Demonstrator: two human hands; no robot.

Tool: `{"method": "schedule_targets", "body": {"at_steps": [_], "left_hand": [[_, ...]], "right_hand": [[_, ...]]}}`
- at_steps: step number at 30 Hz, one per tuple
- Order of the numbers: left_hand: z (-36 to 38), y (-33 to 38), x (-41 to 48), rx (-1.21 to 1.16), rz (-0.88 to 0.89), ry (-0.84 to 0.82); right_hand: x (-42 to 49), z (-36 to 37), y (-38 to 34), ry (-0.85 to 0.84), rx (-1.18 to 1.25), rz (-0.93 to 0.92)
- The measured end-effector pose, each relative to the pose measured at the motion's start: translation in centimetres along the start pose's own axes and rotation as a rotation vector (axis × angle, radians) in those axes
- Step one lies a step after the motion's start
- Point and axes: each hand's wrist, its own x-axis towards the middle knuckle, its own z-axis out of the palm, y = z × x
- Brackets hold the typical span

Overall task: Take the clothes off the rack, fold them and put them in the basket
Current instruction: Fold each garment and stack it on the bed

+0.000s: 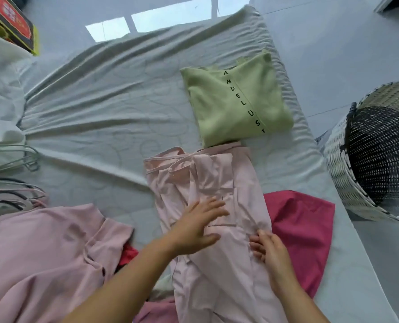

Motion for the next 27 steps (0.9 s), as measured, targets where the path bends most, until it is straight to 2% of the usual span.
{"method": "schedule_targets", "body": {"at_steps": [3, 7, 9, 10, 12, 14, 17, 23, 27], "left_hand": [[4.6, -0.6, -0.7, 0.320, -0.186, -0.039], [5.9, -0.5, 0.4, 0.396, -0.264, -0.132], [5.2, -0.3, 0.5, 0.304, -0.272, -0.078], [5.0, -0.1, 0.1, 0.229, -0.275, 0.011], [5.4, 0.3, -1.5, -0.003, -0.299, 0.297], [6.9, 0.9, -4.0, -0.209, -0.426, 0.513], [10.9, 1.8, -8.1, -0.322, -0.695, 0.558], [18.7, 5.4, -13.1, -0.423, -0.838, 0.708], [22.5, 7.9, -14.6, -0.508, -1.056, 0.772]], "right_hand": [[0.6, 0.3, 0.5, -0.042, -0.076, -0.010], [0.8, 0.2, 0.8, -0.089, -0.194, -0.046], [0.8, 0.1, 0.6, -0.113, -0.202, -0.012], [0.8, -0.1, 0.5, -0.134, -0.203, 0.005], [0.7, -0.5, 0.2, -0.174, -0.209, 0.016], [0.1, -1.4, 0.0, -0.177, -0.223, -0.004], [-1.0, -3.7, 0.4, -0.115, -0.289, -0.085], [-3.2, -11.1, 5.4, 0.060, -0.528, -0.174], [-5.0, -14.2, 9.3, 0.066, -0.560, -0.122]]}}
